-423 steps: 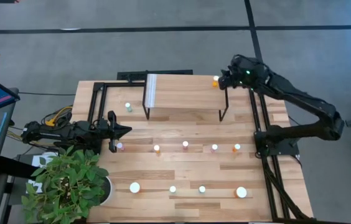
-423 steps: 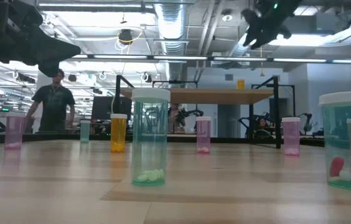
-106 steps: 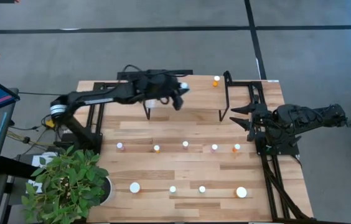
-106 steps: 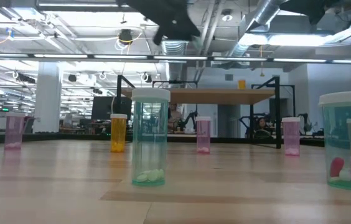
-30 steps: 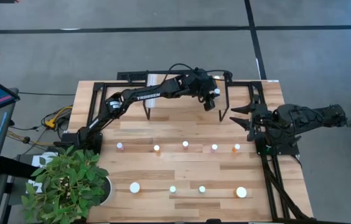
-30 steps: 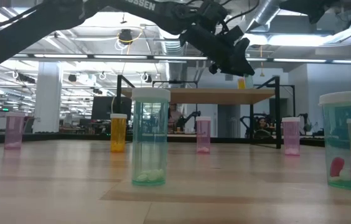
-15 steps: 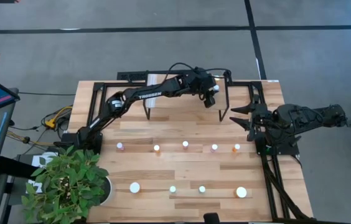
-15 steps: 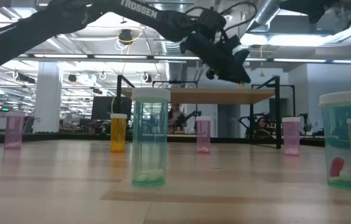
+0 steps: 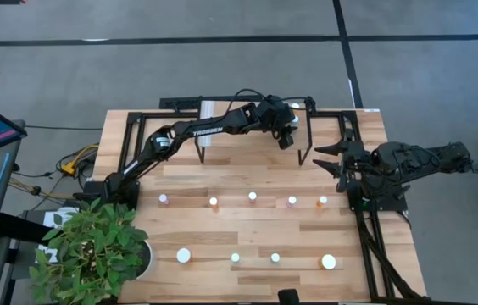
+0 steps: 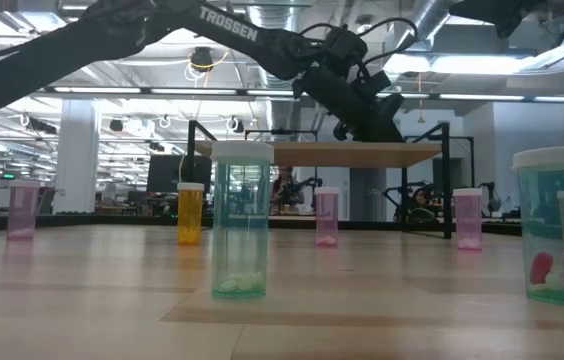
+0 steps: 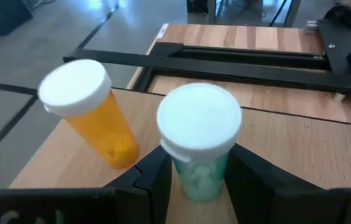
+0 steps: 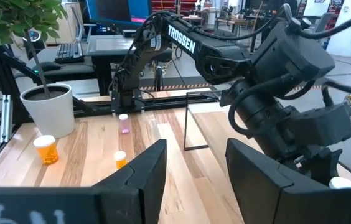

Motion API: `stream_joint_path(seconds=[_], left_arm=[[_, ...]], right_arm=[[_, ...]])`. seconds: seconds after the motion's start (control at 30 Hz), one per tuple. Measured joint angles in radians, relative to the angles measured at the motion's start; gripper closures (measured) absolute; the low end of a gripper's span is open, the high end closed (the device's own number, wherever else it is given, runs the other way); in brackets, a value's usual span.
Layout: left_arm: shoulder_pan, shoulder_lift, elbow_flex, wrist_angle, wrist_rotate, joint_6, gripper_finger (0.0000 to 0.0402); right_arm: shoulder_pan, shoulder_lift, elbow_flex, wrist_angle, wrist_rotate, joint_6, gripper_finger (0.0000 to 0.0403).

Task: Pick and place medicine bottles onto shelf by color
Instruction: Put the top left green pill bottle on the shelf, then put the right pink pill bottle on the shelf

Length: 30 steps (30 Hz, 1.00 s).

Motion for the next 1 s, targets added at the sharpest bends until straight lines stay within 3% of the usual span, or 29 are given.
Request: stream_joint_path(seconds=[0.2, 0.6, 0.87, 1.0], left_arm=[[-0.001, 0.000, 0.000, 0.006, -0.001, -0.016, 0.0266], [-0.002, -0.009, 0.006, -0.023, -0.019, -0.029, 0.0199], [-0.005, -0.011, 0.130, -0.173, -0.054, -0.010, 0.0187], [-0.007, -0.031, 0.127, -0.180, -0.057, -0.005, 0.0186]], right_arm=[[0.000, 0.000, 0.000, 0.000, 0.000, 0.000, 0.0212], [0.000, 0.000, 0.000, -0.004, 0.000, 0.000, 0.0217], [0.000, 0.000, 0.000, -0.006, 0.000, 0.003, 0.0212], [0.000, 0.000, 0.000, -0.007, 0.000, 0.008, 0.0215]])
